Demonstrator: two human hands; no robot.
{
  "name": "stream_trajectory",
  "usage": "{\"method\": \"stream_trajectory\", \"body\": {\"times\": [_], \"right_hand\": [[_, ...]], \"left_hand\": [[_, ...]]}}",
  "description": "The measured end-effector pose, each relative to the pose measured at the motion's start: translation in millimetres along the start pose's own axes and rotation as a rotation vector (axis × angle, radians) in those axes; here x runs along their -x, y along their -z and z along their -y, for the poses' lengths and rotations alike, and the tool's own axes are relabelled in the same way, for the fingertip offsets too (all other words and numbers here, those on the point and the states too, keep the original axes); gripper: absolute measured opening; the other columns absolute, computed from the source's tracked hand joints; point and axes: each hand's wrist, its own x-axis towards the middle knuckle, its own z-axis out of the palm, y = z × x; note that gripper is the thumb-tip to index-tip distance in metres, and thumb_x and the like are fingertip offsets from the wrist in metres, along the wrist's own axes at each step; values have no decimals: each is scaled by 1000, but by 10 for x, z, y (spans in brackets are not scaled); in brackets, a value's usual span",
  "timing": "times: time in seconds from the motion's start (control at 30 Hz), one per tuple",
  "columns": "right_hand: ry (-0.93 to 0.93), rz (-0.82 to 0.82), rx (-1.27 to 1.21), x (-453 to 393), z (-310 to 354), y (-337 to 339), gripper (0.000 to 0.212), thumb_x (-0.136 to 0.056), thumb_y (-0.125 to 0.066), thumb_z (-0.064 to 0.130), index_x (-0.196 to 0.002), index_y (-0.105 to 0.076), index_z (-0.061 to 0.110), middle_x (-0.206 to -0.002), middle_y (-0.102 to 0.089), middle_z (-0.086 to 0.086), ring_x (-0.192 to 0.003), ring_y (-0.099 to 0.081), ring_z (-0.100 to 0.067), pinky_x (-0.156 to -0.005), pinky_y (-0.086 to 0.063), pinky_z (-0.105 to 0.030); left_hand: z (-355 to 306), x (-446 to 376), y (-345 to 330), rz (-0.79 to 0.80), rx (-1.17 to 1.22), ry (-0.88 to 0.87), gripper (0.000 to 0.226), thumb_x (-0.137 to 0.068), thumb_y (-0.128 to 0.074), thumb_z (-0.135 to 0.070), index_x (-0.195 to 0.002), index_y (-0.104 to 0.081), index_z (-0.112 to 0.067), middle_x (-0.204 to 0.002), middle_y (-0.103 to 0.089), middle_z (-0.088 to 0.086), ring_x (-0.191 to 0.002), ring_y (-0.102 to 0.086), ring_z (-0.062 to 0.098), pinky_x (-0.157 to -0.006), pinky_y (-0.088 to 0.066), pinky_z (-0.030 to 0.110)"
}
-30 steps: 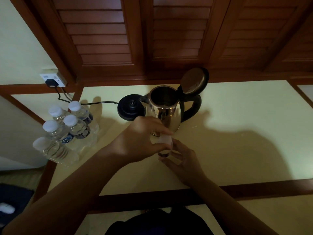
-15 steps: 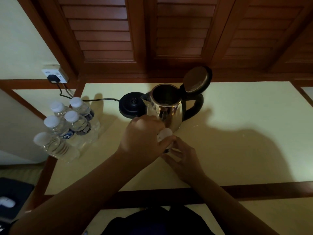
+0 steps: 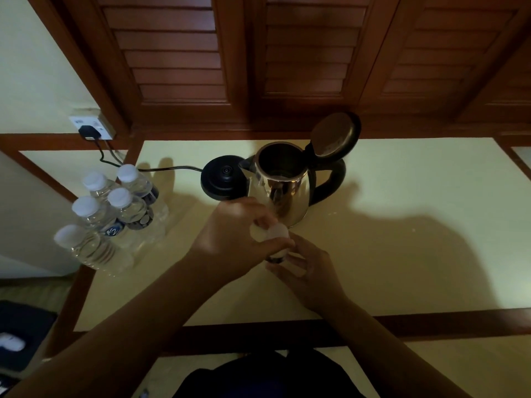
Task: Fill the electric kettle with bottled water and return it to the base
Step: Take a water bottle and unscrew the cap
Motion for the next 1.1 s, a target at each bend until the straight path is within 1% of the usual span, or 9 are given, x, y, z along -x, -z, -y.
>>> {"method": "stream_trajectory", "body": {"times": [0.17, 0.27, 0.33, 0.47, 0.6, 0.67, 0.73, 0.9, 1.1], "right_hand": [[-15, 45, -34, -17, 19, 17, 54, -92, -83, 21, -136, -60, 43, -131, -68, 27, -123, -64, 4, -104, -53, -18], [-24, 44, -41, -35, 20, 37, 56, -94, -82, 23, -142, -58, 39, -135, -67, 24, -126, -62, 4, -106, -53, -24], [-17, 12, -52, -28, -17, 78, 56, -93, -82, 24, -143, -59, 37, -136, -68, 19, -126, -64, -1, -106, -56, -30], [-55, -101, -94, 69, -99, 321, 55, -91, -84, 28, -139, -60, 39, -130, -70, 20, -124, -66, -4, -102, -58, -31], [-59, -271, -105, 224, -224, 767, 58, -86, -80, 41, -140, -60, 31, -128, -70, 24, -121, -67, 0, -97, -57, -20], [-89, -371, -104, 280, -360, 1037, 64, -84, -79, 39, -142, -61, 20, -128, -70, 22, -119, -66, 2, -98, -57, -20], [-126, -462, -65, 316, -523, 1326, 64, -85, -82, 32, -143, -60, 16, -130, -70, 15, -119, -66, 2, -98, -59, -23], [-118, -570, 27, 344, -815, 2056, 59, -91, -81, 27, -145, -57, 19, -136, -69, 4, -123, -66, -8, -99, -57, -22], [-133, -643, 93, 190, -1166, 2991, 61, -92, -83, 25, -147, -57, 17, -138, -66, 6, -122, -64, -8, -95, -55, -13]], "left_hand": [[42, -140, 115, 220, -53, -148, 24, -86, -79, -35, -102, -76, -18, -99, -67, -6, -94, -50, 2, -82, -41, 10], [66, -209, 138, 281, -72, -151, 33, -92, -71, -39, -119, -74, -20, -111, -68, -5, -107, -58, 11, -90, -51, 29], [23, -180, 83, 257, -91, -102, 42, -93, -68, -43, -131, -67, -26, -122, -67, -9, -114, -57, 9, -96, -52, 33], [-198, -59, -163, 227, 78, -47, 65, -94, -67, -49, -152, -45, -32, -147, -53, -15, -132, -47, -4, -107, -41, 18], [-373, -132, -611, 183, 121, -26, 68, -97, -68, -43, -156, -41, -22, -155, -45, -11, -143, -38, -1, -116, -25, 11], [-458, -282, -912, 227, 78, -22, 67, -99, -64, -41, -157, -40, -17, -152, -43, -12, -140, -36, 0, -112, -12, 1], [-537, -485, -1264, 268, 32, -39, 67, -100, -60, -41, -157, -37, -14, -155, -44, -4, -141, -38, 10, -109, -8, -1], [-819, -1089, -2162, 384, -40, -39, 72, -101, -57, -44, -162, -24, -23, -167, -28, 1, -152, -27, 19, -121, -24, 33], [-1178, -1752, -3020, 410, -228, 0, 75, -96, -38, -57, -162, -27, -23, -167, -28, 3, -153, -27, 26, -123, -24, 48]]}}
